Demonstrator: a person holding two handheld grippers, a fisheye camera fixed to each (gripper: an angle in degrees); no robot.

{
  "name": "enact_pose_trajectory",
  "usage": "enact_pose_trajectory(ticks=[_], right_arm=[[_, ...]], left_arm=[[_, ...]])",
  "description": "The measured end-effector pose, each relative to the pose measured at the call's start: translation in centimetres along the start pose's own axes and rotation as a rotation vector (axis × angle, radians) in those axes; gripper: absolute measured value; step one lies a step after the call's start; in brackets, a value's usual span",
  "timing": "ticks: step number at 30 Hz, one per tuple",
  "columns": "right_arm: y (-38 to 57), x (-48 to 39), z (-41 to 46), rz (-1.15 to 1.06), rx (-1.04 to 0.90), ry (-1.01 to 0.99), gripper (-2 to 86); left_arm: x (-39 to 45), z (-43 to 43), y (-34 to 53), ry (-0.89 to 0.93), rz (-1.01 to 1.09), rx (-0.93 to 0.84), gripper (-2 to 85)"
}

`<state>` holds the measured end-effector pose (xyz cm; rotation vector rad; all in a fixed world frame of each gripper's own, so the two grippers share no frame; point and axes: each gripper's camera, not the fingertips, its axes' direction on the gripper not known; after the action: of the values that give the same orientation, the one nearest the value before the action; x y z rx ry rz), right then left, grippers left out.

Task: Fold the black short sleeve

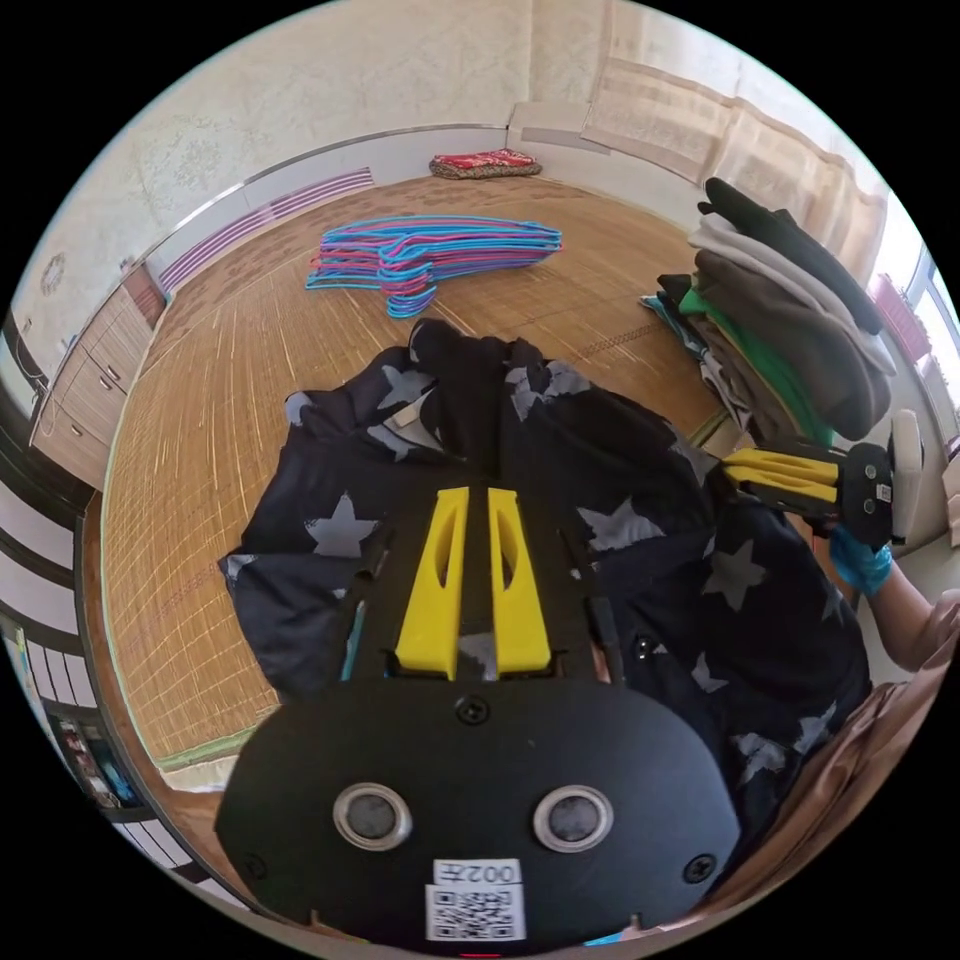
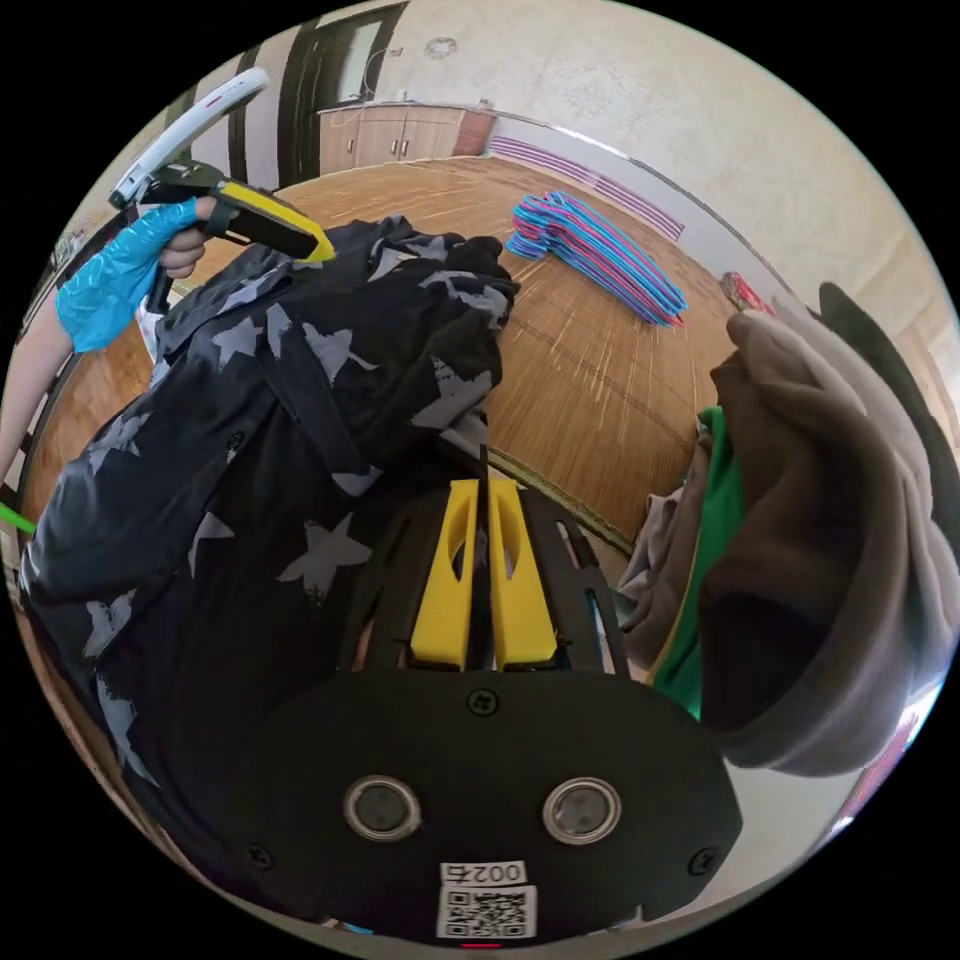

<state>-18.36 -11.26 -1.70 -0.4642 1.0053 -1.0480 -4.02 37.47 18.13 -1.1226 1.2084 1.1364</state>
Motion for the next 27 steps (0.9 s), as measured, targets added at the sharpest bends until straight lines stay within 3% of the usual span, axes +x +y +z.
enact_pose_trajectory(ticks=[9,19,27], right_arm=[[-0.4,-1.0,0.1,-0.098,0.052,-0.056,7.9],[0.5,-0.9,0.2,-0.065,0.121,0.0,-0.1],[1.4,0.6,0.7,0.025,0.098,0.021,-0.4]], left_arm=[[0.8,4.0,-7.9,0.081,0.042,0.053,3.5],[0.7,9.2,-13.7,0.102,0.018,-0.035,-0.6],[-0.1,8.0,-15.7,-0.071,0.034,0.035,-0.9]])
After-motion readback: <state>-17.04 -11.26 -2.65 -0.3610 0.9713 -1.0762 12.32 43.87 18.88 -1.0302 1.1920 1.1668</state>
